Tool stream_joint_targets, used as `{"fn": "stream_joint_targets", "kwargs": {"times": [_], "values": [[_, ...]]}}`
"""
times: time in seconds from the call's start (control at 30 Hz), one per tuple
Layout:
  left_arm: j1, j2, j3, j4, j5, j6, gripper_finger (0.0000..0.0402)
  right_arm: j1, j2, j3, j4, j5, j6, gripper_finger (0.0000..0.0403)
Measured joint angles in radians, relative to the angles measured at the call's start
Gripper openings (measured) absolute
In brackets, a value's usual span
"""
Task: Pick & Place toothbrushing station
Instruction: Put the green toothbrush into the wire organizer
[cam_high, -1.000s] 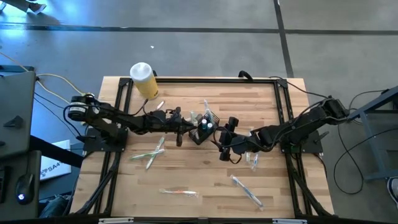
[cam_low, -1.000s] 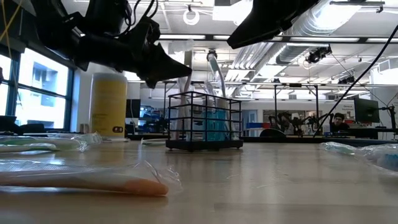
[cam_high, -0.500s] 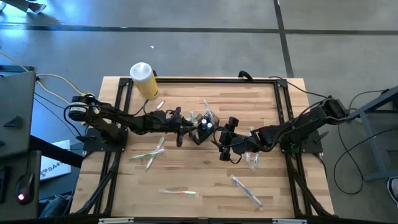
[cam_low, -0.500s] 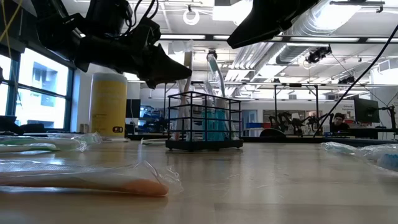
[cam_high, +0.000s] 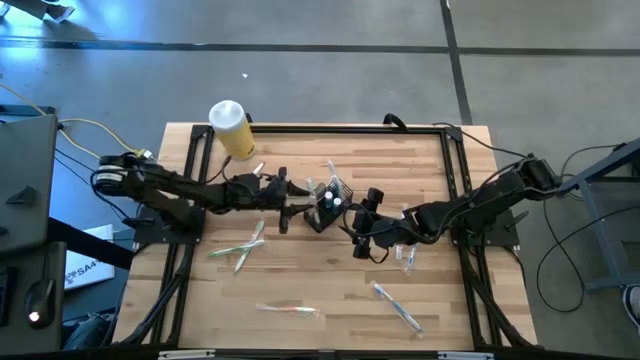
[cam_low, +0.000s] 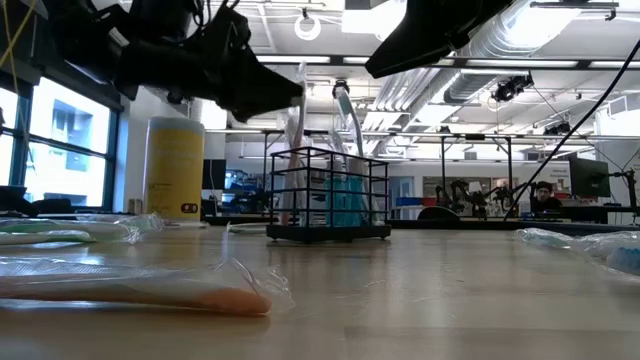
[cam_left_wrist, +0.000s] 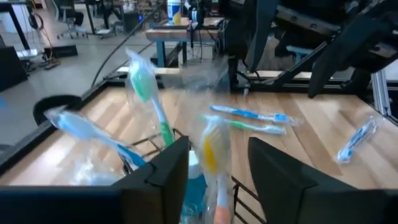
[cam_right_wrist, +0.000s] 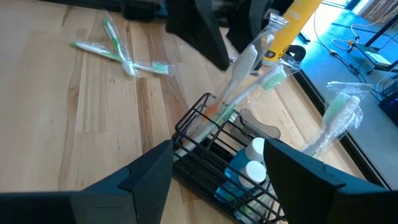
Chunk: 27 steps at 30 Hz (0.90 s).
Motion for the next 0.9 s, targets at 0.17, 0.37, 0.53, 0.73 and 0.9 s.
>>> {"fn": "stream_joint_targets", "kwargs": {"times": [0.17, 0.37, 0.53, 0.73, 0.9], "values": [[-0.001, -0.098, 0.000, -0.121, -0.001, 0.025, 0.0203, 0.000, 0.000, 0.000, 0.000, -0.004, 0.000, 0.0243], [-0.005, -0.285, 0.026, -0.447, 0.022, 0.018, 0.0218, 0.000, 0.000, 0.000, -0.008, -0.004, 0.000, 0.0243], [-0.056, -0.411, 0.126, -1.000, 0.036, -0.056, 0.0218, 0.000, 0.000, 0.000, -0.008, -0.005, 0.000, 0.0243], [-0.187, -0.412, 0.182, -1.459, 0.061, -0.232, 0.0218, 0.000, 0.000, 0.000, -0.006, -0.005, 0.001, 0.0243], [-0.277, -0.363, 0.182, -1.633, 0.060, -0.411, 0.0218, 0.000, 0.000, 0.000, -0.004, -0.005, 0.005, 0.0243]]}}
